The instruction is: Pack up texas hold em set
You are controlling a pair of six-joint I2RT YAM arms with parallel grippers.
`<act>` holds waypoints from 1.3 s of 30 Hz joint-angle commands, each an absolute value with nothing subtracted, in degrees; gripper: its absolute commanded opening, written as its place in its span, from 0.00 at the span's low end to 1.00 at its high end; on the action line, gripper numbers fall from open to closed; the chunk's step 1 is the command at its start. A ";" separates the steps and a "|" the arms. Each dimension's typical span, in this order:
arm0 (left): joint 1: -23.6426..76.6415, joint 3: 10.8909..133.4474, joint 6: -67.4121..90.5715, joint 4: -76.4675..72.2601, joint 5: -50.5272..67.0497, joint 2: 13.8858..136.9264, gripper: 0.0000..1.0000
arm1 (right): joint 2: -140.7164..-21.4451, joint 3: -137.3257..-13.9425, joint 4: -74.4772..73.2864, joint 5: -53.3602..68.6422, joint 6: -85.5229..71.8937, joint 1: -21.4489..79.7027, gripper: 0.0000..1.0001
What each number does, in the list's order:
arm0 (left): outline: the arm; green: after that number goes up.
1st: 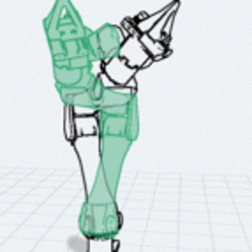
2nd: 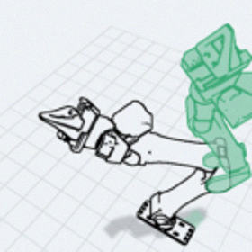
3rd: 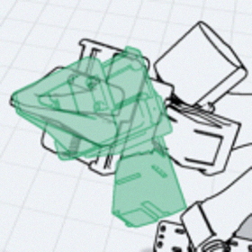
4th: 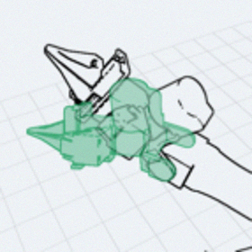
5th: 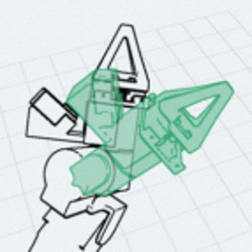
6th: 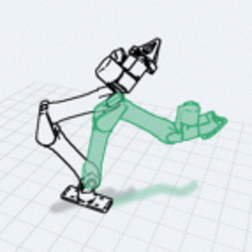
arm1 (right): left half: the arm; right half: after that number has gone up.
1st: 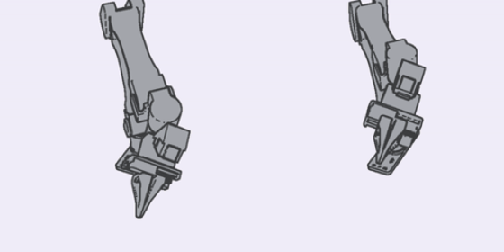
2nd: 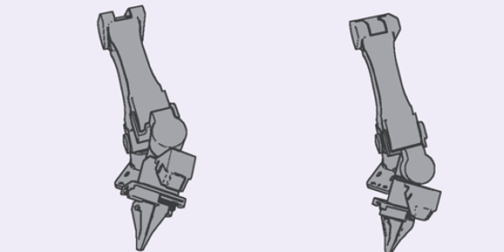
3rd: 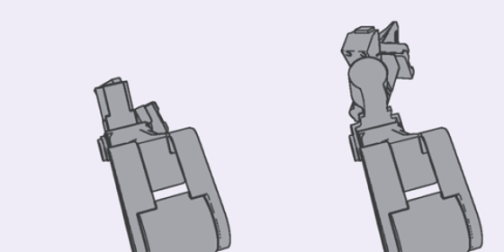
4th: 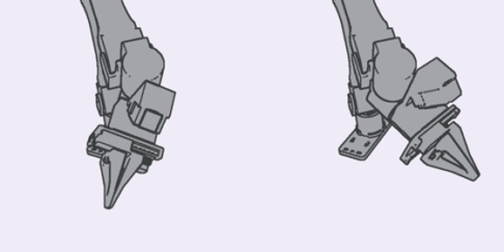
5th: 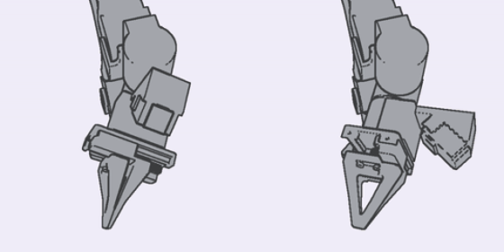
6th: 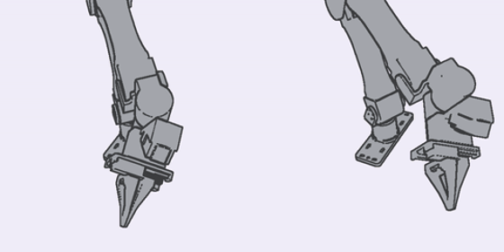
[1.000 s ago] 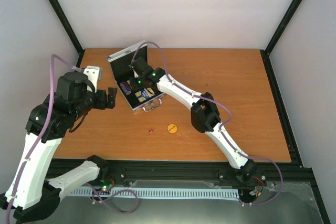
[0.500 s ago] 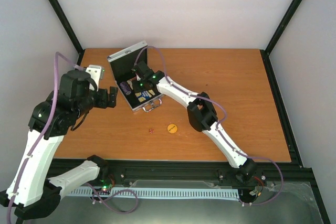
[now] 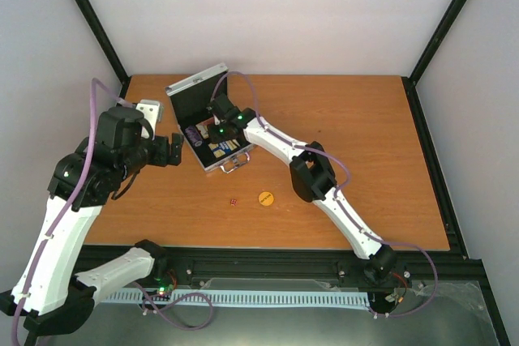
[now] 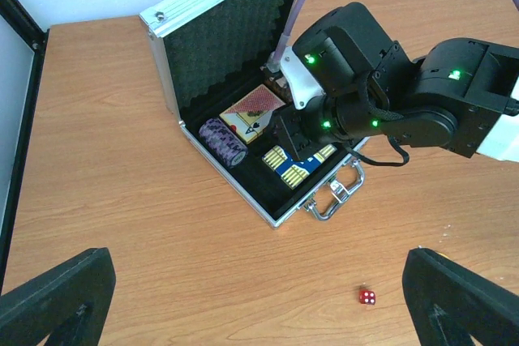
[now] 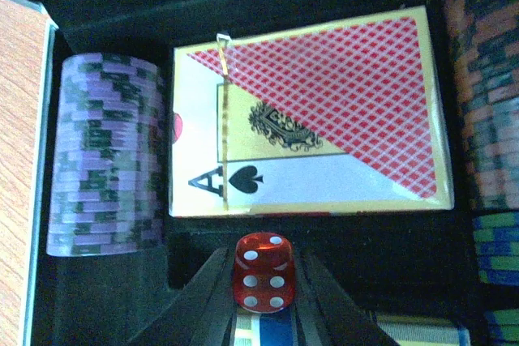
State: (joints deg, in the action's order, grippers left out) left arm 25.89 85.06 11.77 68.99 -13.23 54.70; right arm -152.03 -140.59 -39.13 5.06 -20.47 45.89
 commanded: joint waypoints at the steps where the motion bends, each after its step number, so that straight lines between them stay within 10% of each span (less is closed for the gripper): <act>1: 25.93 85.11 11.06 68.44 -12.82 54.62 1.00 | -153.98 -142.13 -40.81 5.17 -19.43 45.64 0.22; 24: 25.93 85.04 12.16 68.75 -12.43 53.73 1.00 | -145.01 -140.07 -44.75 6.03 -17.73 45.86 0.57; 39: 25.93 87.37 12.49 67.47 -9.53 55.49 1.00 | -124.68 -107.99 -51.84 -0.66 -16.67 57.18 0.62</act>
